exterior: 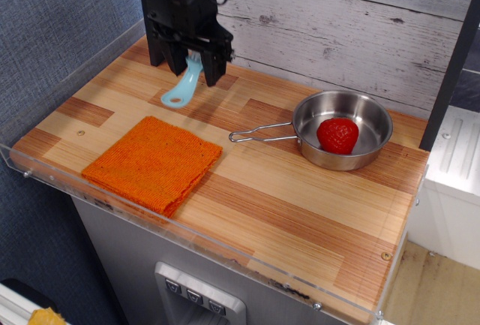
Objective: Move the brush to above the orange cloth
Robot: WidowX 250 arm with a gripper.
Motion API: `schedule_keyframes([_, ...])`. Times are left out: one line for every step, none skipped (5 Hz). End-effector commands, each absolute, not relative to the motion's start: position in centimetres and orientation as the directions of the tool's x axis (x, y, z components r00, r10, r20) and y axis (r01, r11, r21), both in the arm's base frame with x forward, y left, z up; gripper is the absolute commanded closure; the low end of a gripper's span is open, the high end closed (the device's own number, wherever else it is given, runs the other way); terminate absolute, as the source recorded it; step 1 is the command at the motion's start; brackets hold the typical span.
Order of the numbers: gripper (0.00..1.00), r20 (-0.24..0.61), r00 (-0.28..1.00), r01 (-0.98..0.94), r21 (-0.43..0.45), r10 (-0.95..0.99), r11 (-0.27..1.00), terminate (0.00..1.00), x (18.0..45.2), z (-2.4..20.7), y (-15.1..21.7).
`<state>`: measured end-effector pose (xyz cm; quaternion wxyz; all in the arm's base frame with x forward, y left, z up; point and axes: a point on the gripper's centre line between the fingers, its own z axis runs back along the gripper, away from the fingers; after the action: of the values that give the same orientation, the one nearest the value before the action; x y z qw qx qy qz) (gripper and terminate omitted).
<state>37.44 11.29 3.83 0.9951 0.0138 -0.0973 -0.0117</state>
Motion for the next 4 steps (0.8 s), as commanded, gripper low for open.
schedule_keyframes([1.0,0.29,0.957,-0.04,0.076,0.016,0.996,0.0,38.7,4.6,12.1])
schedule_keyframes([1.0,0.308,0.951,-0.037,0.084,0.01,0.996,0.0,39.4,4.8,12.5])
schedule_keyframes([0.0,0.282,0.959,-0.023,0.065,0.004,0.998,0.0,39.8,4.3,12.2])
schedule_keyframes([0.0,0.308,0.951,-0.024,0.082,-0.003,0.996,0.0,39.5,5.9,12.1])
